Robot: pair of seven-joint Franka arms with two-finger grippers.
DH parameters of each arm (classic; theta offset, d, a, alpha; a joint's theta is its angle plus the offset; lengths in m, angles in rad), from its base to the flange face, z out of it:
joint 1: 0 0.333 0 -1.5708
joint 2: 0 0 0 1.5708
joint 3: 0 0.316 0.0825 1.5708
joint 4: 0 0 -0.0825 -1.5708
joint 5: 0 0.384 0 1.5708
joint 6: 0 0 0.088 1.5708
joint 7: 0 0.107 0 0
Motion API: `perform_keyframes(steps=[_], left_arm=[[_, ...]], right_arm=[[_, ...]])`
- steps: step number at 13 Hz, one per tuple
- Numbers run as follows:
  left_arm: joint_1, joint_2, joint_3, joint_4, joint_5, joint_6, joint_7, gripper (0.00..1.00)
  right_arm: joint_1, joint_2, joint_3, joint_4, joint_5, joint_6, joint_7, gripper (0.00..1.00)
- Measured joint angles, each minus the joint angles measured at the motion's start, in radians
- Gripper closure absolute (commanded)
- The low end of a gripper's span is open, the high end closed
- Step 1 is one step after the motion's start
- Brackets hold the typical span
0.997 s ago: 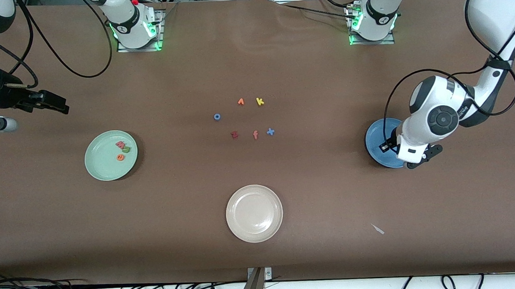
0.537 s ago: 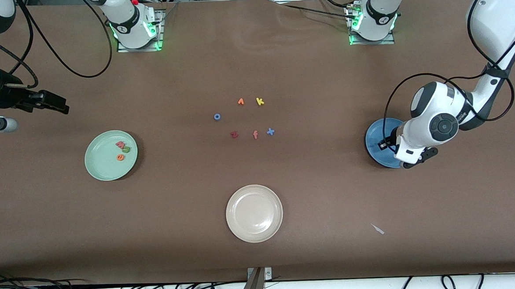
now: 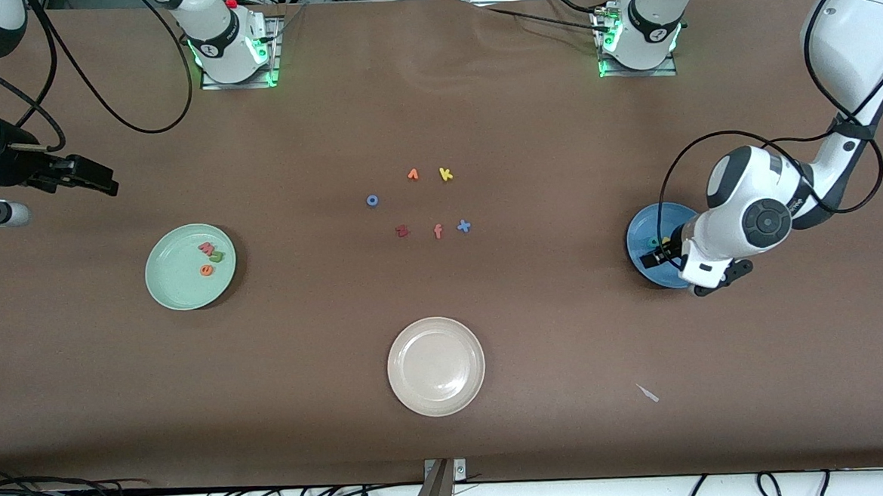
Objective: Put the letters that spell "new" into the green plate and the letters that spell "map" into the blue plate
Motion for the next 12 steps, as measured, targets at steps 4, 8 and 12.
perform_keyframes(steps=[4, 8, 12], left_arm=[[0.001, -0.006, -0.016, 0.095, -0.001, -0.034, 0.000, 0.00], [0.000, -0.024, -0.072, 0.267, -0.001, -0.231, 0.070, 0.00], [-0.004, -0.038, -0.088, 0.427, -0.001, -0.423, 0.238, 0.00]], right_arm=[[0.000, 0.000, 0.000, 0.000, 0.000, 0.000, 0.000, 0.00], [0.000, 0.000, 0.000, 0.000, 0.000, 0.000, 0.000, 0.00], [0.000, 0.000, 0.000, 0.000, 0.000, 0.000, 0.000, 0.00]])
